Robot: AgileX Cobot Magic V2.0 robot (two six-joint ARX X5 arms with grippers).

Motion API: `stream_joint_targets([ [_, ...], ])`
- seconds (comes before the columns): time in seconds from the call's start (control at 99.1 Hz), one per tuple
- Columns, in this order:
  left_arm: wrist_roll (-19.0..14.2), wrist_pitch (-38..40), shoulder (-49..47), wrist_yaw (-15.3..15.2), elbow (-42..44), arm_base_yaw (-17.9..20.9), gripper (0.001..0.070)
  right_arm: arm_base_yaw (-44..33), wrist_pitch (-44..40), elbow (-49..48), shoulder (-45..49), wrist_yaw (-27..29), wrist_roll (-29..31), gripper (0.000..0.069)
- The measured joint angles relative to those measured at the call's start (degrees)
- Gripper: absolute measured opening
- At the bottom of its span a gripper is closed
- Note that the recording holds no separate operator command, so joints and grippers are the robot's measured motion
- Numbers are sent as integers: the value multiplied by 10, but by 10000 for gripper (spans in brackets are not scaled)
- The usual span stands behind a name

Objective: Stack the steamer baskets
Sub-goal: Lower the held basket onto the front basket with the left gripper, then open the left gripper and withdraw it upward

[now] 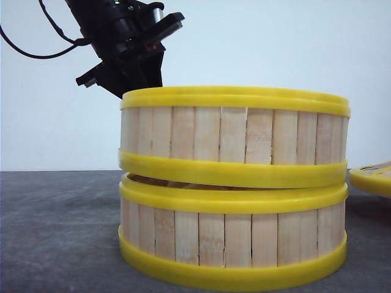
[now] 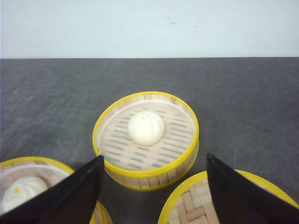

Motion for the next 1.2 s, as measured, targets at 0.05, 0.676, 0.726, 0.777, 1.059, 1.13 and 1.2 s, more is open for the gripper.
stream_joint_targets([
  [0.05, 0, -2, 5, 0, 0, 0, 25, 0, -1, 0, 0, 0, 0, 427],
  [0.676, 0, 1, -7, -26, 2, 28, 417, 0, 5, 0, 16, -17, 0, 427],
  [0.726, -1, 19, -42, -27, 1, 40, 422, 0, 10, 0, 30, -17, 0, 427],
  [0.777, -2, 43, -85, -28, 1, 52, 426, 0, 17, 1, 48, -17, 0, 427],
  [1.059, -2, 72, -287, -28, 0, 101, 427, -20, 86, 16, 223, -15, 17, 421],
  [1.13, -3, 74, -329, -28, -32, 115, 427, -36, 98, 35, 281, -15, 30, 418],
  [1.2, -6, 77, -372, -28, -80, 122, 427, -47, 101, 62, 340, -15, 44, 417],
])
